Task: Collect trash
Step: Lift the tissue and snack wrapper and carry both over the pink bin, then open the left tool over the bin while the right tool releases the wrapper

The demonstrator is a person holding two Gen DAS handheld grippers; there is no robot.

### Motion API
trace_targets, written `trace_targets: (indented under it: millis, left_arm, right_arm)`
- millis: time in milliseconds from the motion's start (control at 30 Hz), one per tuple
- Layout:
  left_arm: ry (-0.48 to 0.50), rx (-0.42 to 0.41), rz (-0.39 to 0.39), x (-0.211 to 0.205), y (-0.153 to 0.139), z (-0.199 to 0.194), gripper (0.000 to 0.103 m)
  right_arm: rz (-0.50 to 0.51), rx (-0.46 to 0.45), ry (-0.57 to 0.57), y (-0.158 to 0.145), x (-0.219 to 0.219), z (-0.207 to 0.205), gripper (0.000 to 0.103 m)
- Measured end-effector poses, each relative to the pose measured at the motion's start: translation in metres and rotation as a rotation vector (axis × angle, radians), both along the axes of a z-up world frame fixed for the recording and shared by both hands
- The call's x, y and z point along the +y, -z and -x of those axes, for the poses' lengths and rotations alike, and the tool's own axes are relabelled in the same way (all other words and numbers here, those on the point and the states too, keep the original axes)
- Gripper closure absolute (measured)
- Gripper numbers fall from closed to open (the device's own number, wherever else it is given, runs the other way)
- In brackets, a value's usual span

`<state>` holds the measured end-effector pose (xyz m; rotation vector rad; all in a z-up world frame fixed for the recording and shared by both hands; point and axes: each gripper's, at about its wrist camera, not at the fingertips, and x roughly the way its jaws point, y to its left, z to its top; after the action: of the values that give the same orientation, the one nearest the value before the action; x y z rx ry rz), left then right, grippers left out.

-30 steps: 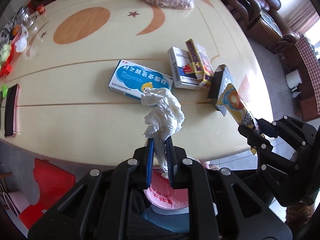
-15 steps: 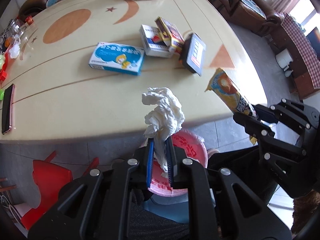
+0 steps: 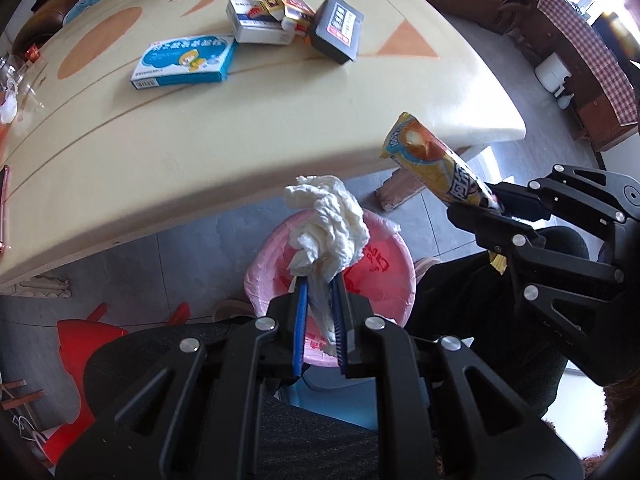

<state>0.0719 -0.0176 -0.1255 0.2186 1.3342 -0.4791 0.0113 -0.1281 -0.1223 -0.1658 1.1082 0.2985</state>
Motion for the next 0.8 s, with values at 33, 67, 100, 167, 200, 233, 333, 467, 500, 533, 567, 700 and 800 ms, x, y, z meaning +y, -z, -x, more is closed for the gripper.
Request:
trace_targets:
  millis: [33, 67, 100, 167, 200, 233, 333, 467, 500, 533, 567, 700, 800]
  left_arm:
    - [-0.002, -0.004, -0.004, 0.000, 0.003, 0.002, 0.090]
    - [-0.004, -0.007, -0.009, -0.001, 0.006, 0.005, 0.090]
    - [-0.001, -0.007, -0.013, -0.002, 0.009, 0.007, 0.090]
    - [0.007, 0.001, -0.019, -0.005, 0.015, 0.010, 0.090]
    - [0.012, 0.008, -0.019, -0.006, 0.019, 0.011, 0.090]
    - [0.016, 0.011, -0.020, -0.006, 0.022, 0.010, 0.090]
    - [0.032, 0.023, -0.026, -0.010, 0.031, 0.015, 0.090]
    - [0.055, 0.049, -0.039, -0.015, 0.046, 0.018, 0.090]
    - [0.057, 0.055, -0.039, -0.016, 0.050, 0.018, 0.090]
    - [0.059, 0.062, -0.038, -0.017, 0.053, 0.018, 0.090]
    - [0.062, 0.071, -0.036, -0.018, 0.058, 0.018, 0.090]
    - [0.063, 0.104, -0.042, -0.018, 0.079, 0.019, 0.090]
    - [0.061, 0.128, -0.052, -0.021, 0.095, 0.017, 0.090]
  right_arm:
    - [-0.002, 0.005, 0.004, 0.003, 0.000, 0.002, 0.086]
    - [-0.007, 0.011, 0.009, 0.007, -0.001, 0.004, 0.086]
    - [-0.016, 0.018, 0.016, 0.010, -0.001, 0.006, 0.086]
    - [-0.026, 0.030, 0.027, 0.017, -0.002, 0.009, 0.086]
    - [-0.025, 0.032, 0.029, 0.019, -0.002, 0.010, 0.086]
    - [-0.022, 0.034, 0.033, 0.023, -0.002, 0.012, 0.086]
    - [-0.036, 0.052, 0.042, 0.031, -0.003, 0.016, 0.086]
    - [-0.035, 0.073, 0.053, 0.042, -0.005, 0.019, 0.086]
    - [-0.036, 0.077, 0.057, 0.045, -0.007, 0.019, 0.086]
    - [-0.041, 0.085, 0.065, 0.049, -0.009, 0.019, 0.086]
    - [-0.046, 0.092, 0.070, 0.052, -0.010, 0.019, 0.086]
    - [-0.059, 0.125, 0.095, 0.071, -0.015, 0.021, 0.086]
    - [-0.066, 0.151, 0.111, 0.088, -0.016, 0.020, 0.086]
